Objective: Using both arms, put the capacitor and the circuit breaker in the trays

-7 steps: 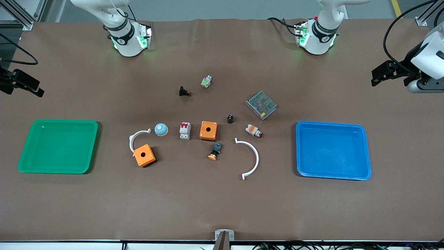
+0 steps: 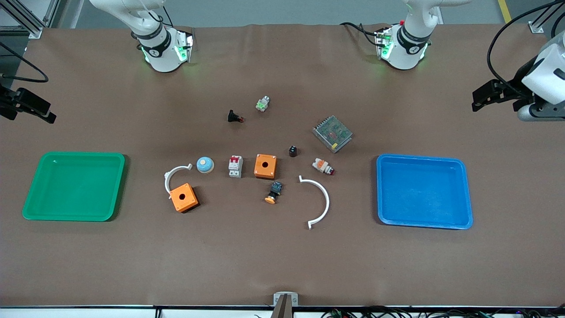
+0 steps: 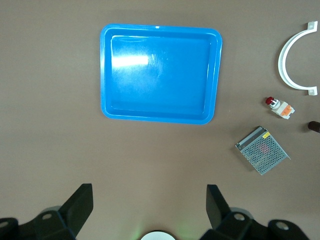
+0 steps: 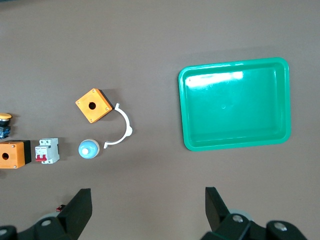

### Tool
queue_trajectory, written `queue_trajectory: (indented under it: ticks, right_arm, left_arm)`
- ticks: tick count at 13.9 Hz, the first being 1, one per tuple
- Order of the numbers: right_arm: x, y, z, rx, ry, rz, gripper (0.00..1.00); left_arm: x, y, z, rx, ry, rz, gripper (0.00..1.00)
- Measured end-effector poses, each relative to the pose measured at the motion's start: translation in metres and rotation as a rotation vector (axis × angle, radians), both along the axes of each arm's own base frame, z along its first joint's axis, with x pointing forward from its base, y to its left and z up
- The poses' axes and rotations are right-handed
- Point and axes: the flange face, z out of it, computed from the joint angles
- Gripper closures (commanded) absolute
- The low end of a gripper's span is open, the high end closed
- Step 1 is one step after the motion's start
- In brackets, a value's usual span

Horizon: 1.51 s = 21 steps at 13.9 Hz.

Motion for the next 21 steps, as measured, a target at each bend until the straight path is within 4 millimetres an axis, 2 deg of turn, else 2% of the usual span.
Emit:
queue_trajectory:
  ticks: [2, 5, 8, 11, 14, 16, 19, 21]
  right_arm:
    - [0.000, 0.000, 0.000, 0.000, 0.000, 0.000, 0.00]
    - [0.003, 0.001, -0.006, 0.001, 0.015, 0.001, 0.00]
    - [0.021, 0.011, -0.041, 0.007, 0.079, 0.019, 0.00]
    - [0.042, 0.041, -0.085, 0.004, 0.147, 0.067, 0.00]
    - [0.050, 0.096, -0.114, -0.005, 0.189, 0.155, 0.00]
    - [0.049, 0.143, -0.131, -0.002, 0.211, 0.213, 0.00]
    - [0.040, 0.237, -0.167, 0.024, 0.193, 0.156, 0.00]
    - [0.024, 0.296, -0.202, 0.029, 0.154, 0.107, 0.00]
  left_arm:
    - [0.011, -0.020, -0.024, -0.003, 0.043, -0.032, 0.00]
    - [0.025, -0.084, -0.072, 0.007, 0.102, -0.009, 0.00]
    - [0.036, -0.139, -0.123, -0.001, 0.142, 0.058, 0.00]
    - [0.033, -0.192, -0.166, -0.003, 0.126, 0.153, 0.00]
    - [0.015, -0.248, -0.209, 0.016, 0.115, 0.302, 0.00]
    - [0.003, -0.288, -0.242, 0.023, 0.099, 0.410, 0.02]
    - [-0.011, -0.344, -0.295, 0.005, 0.066, 0.582, 0.08]
    - [-0.021, -0.372, -0.328, -0.019, 0.048, 0.664, 0.17]
